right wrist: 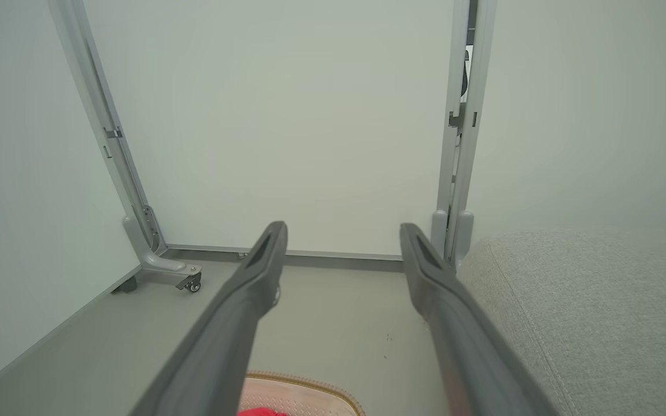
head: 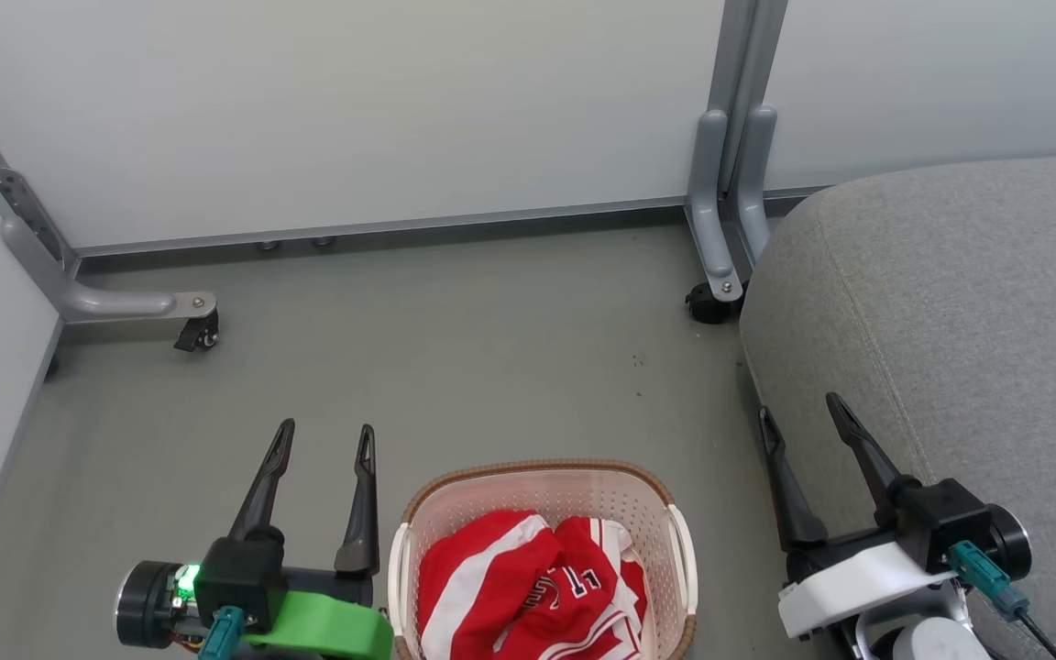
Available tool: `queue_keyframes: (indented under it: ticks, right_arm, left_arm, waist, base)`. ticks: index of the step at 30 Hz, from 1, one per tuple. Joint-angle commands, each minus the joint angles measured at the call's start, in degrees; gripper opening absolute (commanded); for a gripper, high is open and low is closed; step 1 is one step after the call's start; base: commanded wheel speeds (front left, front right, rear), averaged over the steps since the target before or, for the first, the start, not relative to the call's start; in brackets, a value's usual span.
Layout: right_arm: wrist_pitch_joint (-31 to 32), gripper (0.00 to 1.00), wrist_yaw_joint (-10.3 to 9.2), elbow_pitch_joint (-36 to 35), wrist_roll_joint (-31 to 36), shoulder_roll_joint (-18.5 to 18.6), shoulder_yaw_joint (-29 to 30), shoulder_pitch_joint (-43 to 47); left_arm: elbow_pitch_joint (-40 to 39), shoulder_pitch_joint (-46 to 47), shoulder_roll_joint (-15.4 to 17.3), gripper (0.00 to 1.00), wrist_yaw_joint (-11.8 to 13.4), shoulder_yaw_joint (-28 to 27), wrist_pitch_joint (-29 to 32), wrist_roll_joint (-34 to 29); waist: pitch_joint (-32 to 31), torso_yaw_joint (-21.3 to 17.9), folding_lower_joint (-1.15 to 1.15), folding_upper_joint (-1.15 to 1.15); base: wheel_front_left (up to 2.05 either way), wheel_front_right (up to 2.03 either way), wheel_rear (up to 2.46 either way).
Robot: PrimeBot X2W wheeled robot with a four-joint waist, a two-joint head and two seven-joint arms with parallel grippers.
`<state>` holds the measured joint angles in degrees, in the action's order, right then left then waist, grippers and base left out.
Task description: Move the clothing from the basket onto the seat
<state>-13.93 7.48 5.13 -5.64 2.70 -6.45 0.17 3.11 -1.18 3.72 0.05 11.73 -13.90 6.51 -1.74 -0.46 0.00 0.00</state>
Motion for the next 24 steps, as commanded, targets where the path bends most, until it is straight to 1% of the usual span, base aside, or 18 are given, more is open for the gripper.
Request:
queue_keyframes:
  ticks: [1,10,24]
  right_arm:
    - [-0.51,1.0,0.02,-0.54,1.46,0.29,-0.12,0.87]
    - [-1.41,1.0,0.01,-0.86,4.52,0.31,-0.73,1.24]
    - [-1.31,1.0,0.01,-0.71,4.03,0.31,-0.65,1.15]
  left_arm:
    - [-0.43,-0.54,-0.11,1.0,0.02,0.05,-0.5,-1.45]
    - [-0.42,-0.94,-0.31,1.0,0.02,0.19,-1.45,-5.51]
    - [0.56,-0.67,-0.57,1.0,-0.52,-0.15,-1.27,-5.54]
  waist:
    - [0.02,0.03,0.0,0.0]
    - [-0.09,-0.05,0.0,0.0]
    - [0.2,0.19,0.0,0.0]
  base:
    - [0.0,0.0,0.0]
    - [0.0,0.0,0.0]
    - [0.0,0.0,0.0]
